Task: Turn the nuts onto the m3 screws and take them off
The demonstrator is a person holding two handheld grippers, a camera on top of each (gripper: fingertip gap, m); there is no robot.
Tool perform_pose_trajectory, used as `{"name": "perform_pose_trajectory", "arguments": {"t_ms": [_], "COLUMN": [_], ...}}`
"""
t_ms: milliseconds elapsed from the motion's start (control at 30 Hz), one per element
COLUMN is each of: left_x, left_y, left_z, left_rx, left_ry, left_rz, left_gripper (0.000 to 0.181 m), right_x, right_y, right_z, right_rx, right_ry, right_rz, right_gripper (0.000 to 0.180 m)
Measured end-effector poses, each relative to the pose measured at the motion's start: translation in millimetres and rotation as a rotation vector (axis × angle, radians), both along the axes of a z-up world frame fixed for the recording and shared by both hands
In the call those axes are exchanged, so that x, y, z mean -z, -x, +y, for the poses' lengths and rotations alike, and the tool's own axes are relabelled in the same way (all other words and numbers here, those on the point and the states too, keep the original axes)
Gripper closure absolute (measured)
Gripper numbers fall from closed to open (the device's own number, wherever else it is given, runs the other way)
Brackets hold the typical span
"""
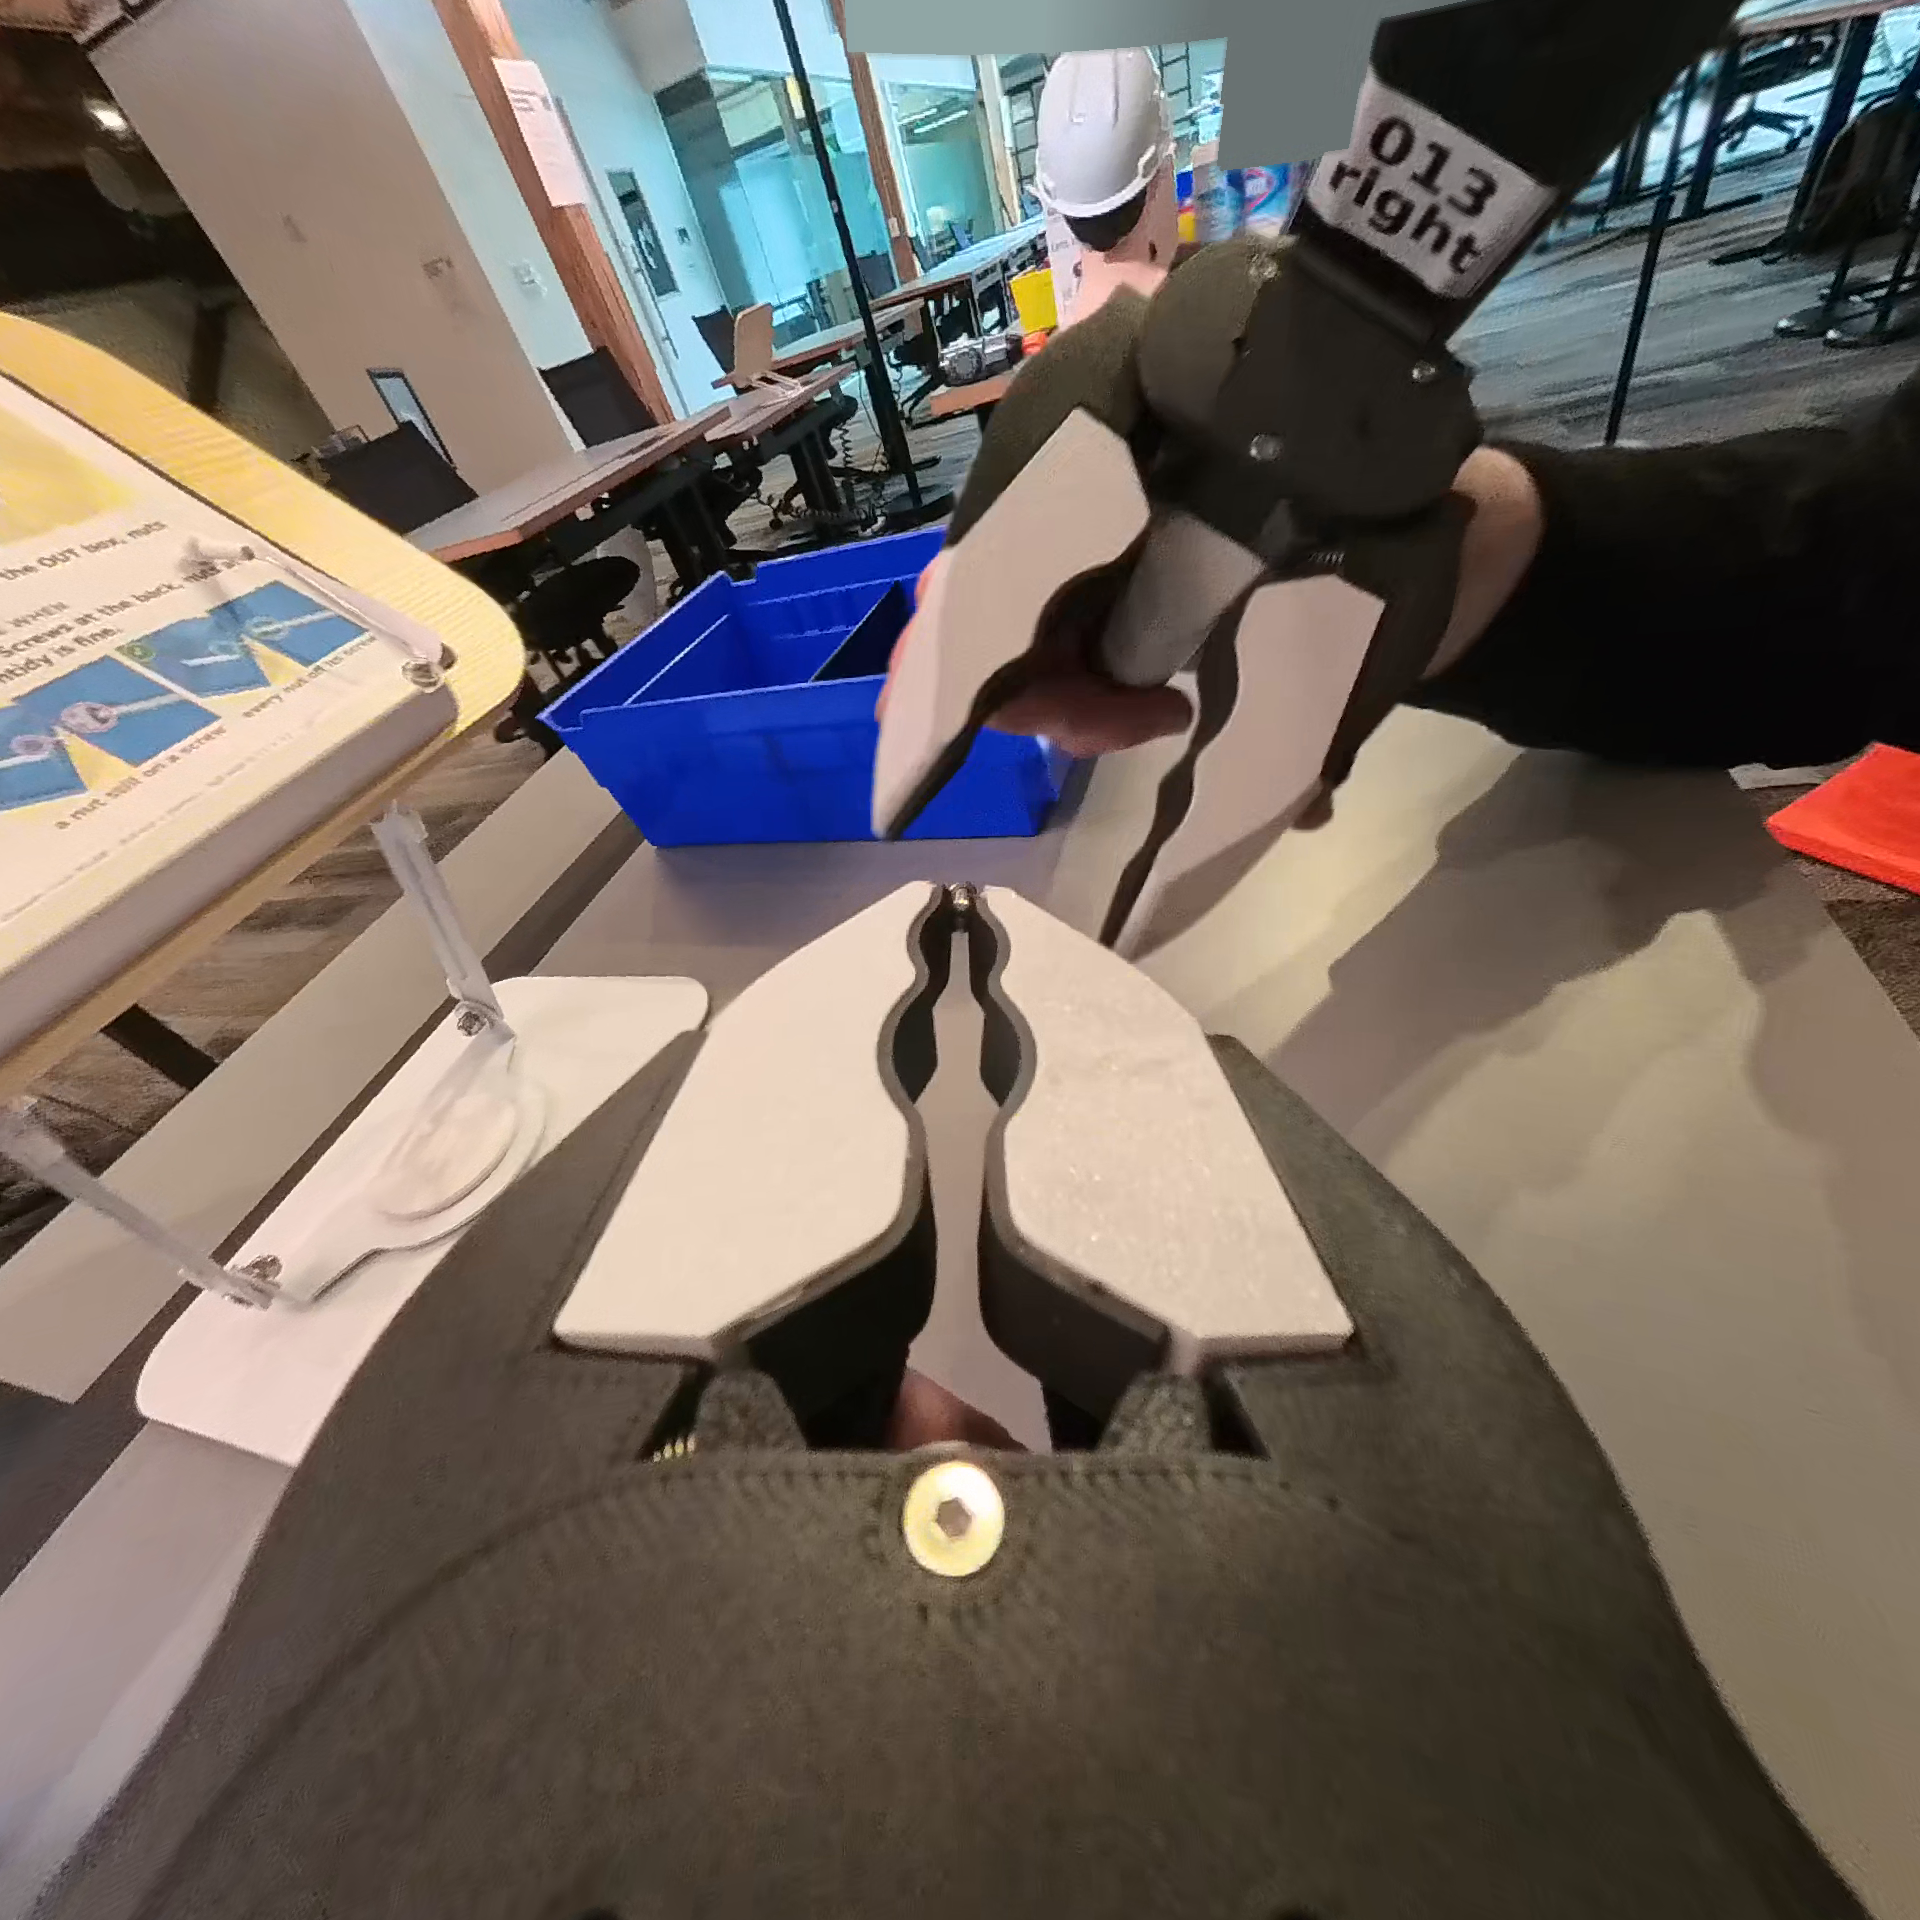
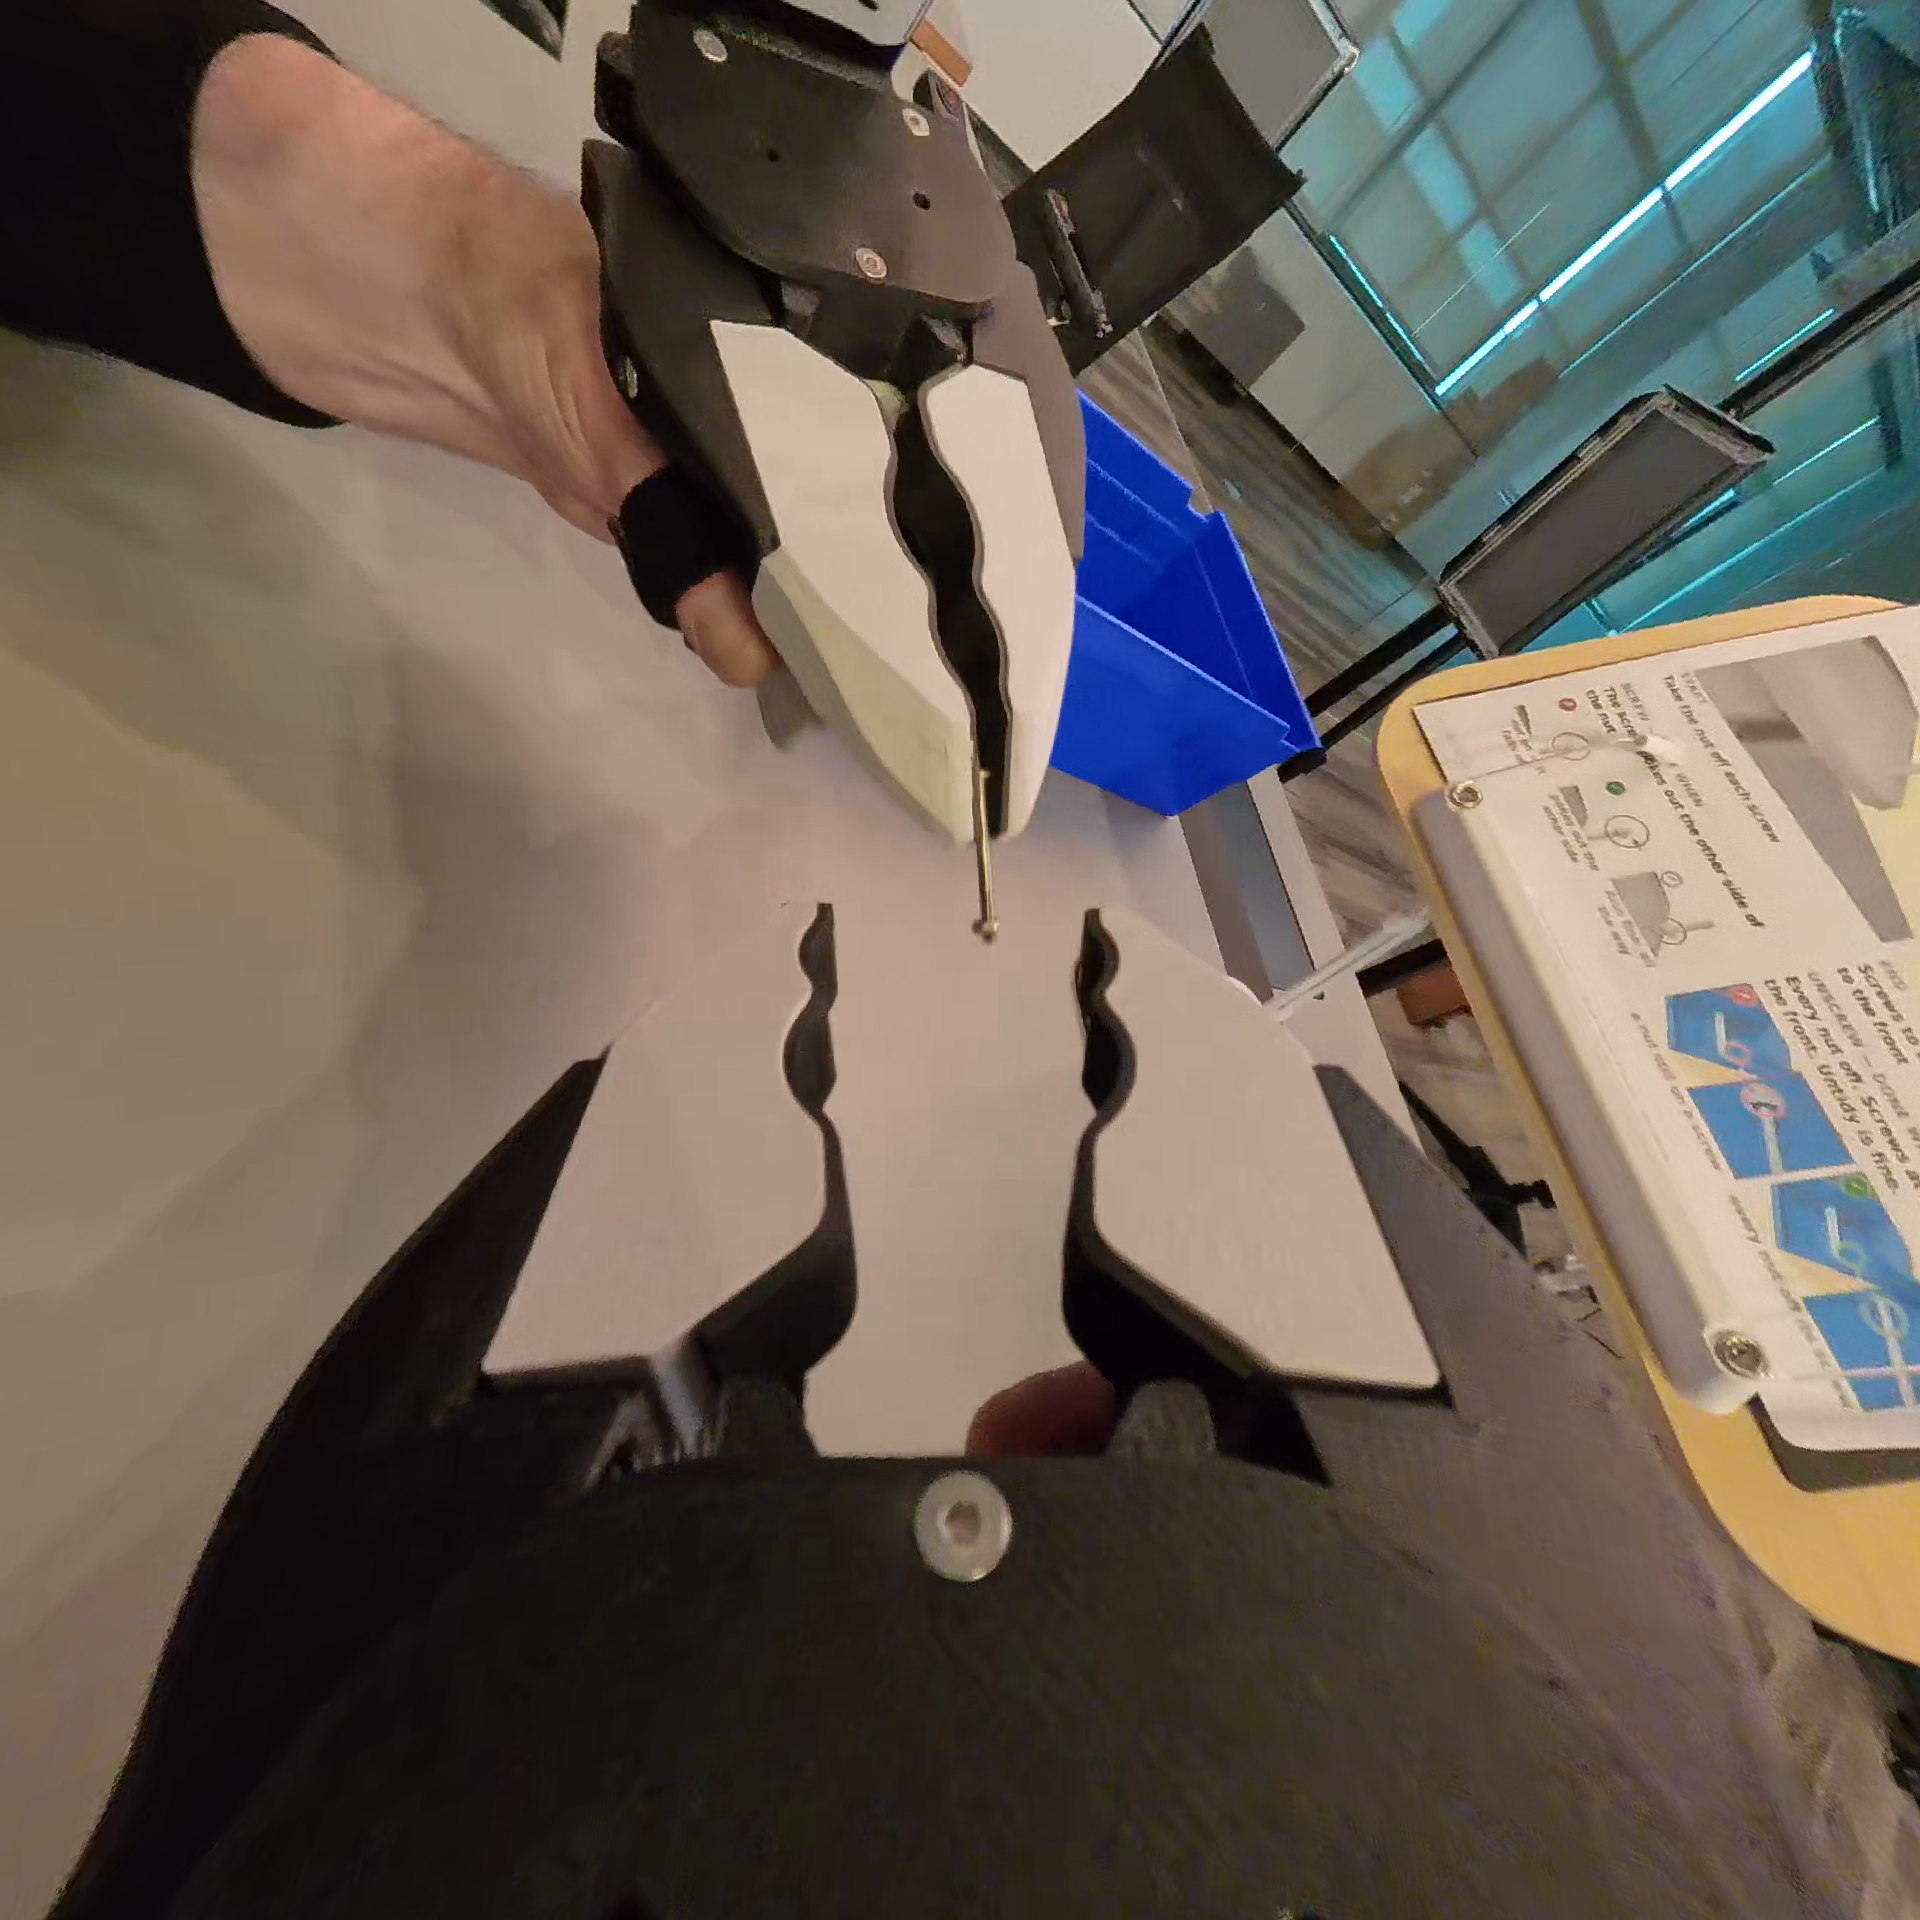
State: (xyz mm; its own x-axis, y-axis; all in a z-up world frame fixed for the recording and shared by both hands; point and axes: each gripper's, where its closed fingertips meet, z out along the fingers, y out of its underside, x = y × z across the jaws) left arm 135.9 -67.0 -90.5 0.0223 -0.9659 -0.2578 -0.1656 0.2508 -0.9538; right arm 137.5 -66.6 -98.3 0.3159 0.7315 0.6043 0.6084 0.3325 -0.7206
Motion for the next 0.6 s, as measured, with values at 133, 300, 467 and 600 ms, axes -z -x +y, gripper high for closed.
{"name": "perform_pose_trajectory", "arguments": {"t_ms": [133,300,467,600], "left_x": [-1.5,0.4,-8.2,-7.2], "left_y": [-2.7,-0.2,1.9,-1.5], "left_z": [-3.4,-1.2,-4.6,-8.5], "left_rx": [0.010,-0.003,0.036,0.060], "left_ry": [0.009,0.015,0.038,0.064], "left_rz": [-0.020,-0.025,-0.067,-0.084], "left_gripper": [0.178,0.178,0.178,0.178], "right_x": [12.8,-2.5,-7.0,0.9], "right_y": [9.2,1.6,-8.6,2.6], "right_z": [-1.6,-21.2,-2.8,-4.9], "right_rx": [-0.021,-0.120,-0.036,-0.059], "right_ry": [0.011,0.102,0.087,0.120], "right_rz": [-0.038,0.035,0.090,0.112], "right_gripper": [0.139,0.175,0.151,0.148]}}
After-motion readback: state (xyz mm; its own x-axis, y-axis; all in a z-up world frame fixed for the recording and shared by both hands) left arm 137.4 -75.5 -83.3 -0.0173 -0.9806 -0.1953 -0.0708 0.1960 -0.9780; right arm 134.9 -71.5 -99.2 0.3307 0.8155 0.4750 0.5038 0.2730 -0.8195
